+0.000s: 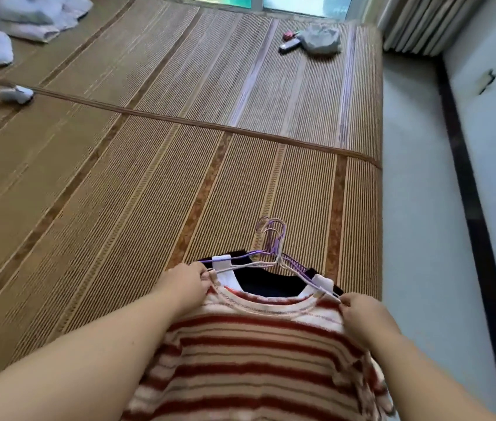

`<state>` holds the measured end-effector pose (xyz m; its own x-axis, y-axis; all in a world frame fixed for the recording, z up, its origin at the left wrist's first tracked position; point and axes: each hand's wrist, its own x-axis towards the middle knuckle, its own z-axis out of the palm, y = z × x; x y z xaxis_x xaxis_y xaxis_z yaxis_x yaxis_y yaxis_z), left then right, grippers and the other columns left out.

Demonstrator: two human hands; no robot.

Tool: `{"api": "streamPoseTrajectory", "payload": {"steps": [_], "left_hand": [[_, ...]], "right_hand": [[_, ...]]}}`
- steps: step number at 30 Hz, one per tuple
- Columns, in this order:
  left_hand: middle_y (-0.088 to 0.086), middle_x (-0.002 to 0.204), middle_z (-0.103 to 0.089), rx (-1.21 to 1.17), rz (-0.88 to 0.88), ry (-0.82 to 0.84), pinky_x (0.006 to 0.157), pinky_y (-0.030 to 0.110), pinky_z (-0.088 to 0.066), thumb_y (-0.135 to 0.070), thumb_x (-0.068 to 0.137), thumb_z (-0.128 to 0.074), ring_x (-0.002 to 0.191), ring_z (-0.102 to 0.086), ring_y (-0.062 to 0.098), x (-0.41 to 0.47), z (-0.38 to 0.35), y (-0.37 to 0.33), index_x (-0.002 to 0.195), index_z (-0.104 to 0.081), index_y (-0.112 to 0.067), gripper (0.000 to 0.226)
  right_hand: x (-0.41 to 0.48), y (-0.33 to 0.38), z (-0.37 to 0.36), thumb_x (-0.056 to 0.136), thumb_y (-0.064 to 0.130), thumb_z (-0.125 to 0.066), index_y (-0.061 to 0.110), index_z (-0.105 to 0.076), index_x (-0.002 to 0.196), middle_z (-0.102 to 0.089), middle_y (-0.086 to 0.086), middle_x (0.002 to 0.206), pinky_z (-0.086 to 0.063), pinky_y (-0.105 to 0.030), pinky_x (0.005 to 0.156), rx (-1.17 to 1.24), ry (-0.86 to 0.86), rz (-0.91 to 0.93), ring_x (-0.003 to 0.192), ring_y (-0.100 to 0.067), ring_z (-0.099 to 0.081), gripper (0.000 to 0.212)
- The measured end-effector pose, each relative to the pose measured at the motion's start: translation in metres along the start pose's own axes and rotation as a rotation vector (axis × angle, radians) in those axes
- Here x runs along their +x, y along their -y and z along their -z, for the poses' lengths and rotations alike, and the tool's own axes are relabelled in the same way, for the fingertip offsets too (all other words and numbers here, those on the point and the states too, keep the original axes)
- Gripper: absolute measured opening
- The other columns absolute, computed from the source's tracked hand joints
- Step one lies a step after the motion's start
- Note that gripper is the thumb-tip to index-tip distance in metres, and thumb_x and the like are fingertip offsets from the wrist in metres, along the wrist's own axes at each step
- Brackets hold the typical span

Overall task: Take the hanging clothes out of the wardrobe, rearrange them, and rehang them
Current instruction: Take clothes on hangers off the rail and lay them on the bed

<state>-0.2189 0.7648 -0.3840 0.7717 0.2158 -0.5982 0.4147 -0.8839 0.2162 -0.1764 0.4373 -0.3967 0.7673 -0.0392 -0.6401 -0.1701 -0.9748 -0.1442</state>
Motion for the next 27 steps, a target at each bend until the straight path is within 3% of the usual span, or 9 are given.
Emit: {"api": "streamPoseTrajectory", "payload": {"steps": [4,8,11,13,20,27], "left_hand": [[0.007,0.117,-0.052,0.03,0.082,-0.003,0.096,0.043,-0.043,-0.044,0.089,-0.044,0.112,-0.049,0.029,0.029,-0.029,0.001,0.123,-0.05,-0.027,0.038],[0.008,0.136,-0.038,-0.041,0.138,-0.003,0.102,0.044,-0.036,-0.045,0.086,-0.051,0.126,-0.037,0.029,0.032,-0.046,0.002,0.141,-0.031,-0.027,0.061],[0.006,0.147,-0.027,-0.12,0.127,0.03,0.108,0.046,-0.03,-0.043,0.086,-0.051,0.135,-0.025,0.029,0.016,-0.049,0.005,0.147,-0.022,-0.029,0.068],[0.003,0.149,-0.026,-0.1,0.098,0.035,0.108,0.045,-0.03,-0.045,0.086,-0.05,0.136,-0.024,0.027,0.0,-0.04,0.006,0.146,-0.024,-0.031,0.067],[-0.002,0.151,-0.025,-0.179,0.133,-0.108,0.111,0.046,-0.028,-0.048,0.085,-0.048,0.136,-0.024,0.022,-0.092,0.035,0.026,0.146,-0.022,-0.032,0.068],[-0.004,0.155,-0.015,-0.119,0.17,-0.42,0.114,0.047,-0.019,-0.044,0.089,-0.048,0.142,-0.012,0.023,-0.243,0.128,0.091,0.147,-0.017,-0.033,0.067]], "right_hand": [[0.038,0.004,-0.025,0.092,0.025,-0.035,0.035,-0.061,0.111,-0.062,0.002,0.102,-0.048,-0.032,0.079,-0.052,-0.026,-0.07,0.095,-0.023,-0.058,0.033],[0.046,0.012,-0.046,0.09,0.032,-0.043,0.036,-0.042,0.135,-0.05,-0.001,0.1,-0.048,-0.037,0.083,-0.034,-0.015,-0.058,0.1,-0.025,-0.053,0.046],[0.031,0.026,-0.055,0.088,0.038,-0.049,0.035,-0.031,0.143,-0.047,-0.002,0.129,-0.044,-0.041,0.095,-0.066,-0.039,0.013,0.117,-0.025,-0.046,0.059],[0.014,0.047,-0.052,0.087,0.042,-0.054,0.033,-0.03,0.145,-0.04,-0.001,0.141,-0.039,-0.039,0.103,-0.069,-0.092,0.142,0.127,-0.023,-0.039,0.064],[-0.078,0.183,0.017,0.09,0.04,-0.053,0.033,-0.031,0.145,-0.029,-0.003,0.151,-0.021,-0.041,0.115,-0.137,-0.218,0.686,0.141,-0.021,-0.02,0.059],[-0.217,0.312,0.051,0.091,0.043,-0.051,0.04,-0.024,0.144,-0.028,-0.002,0.152,-0.027,-0.043,0.113,-0.262,-0.229,1.145,0.138,-0.022,-0.025,0.06]]}}
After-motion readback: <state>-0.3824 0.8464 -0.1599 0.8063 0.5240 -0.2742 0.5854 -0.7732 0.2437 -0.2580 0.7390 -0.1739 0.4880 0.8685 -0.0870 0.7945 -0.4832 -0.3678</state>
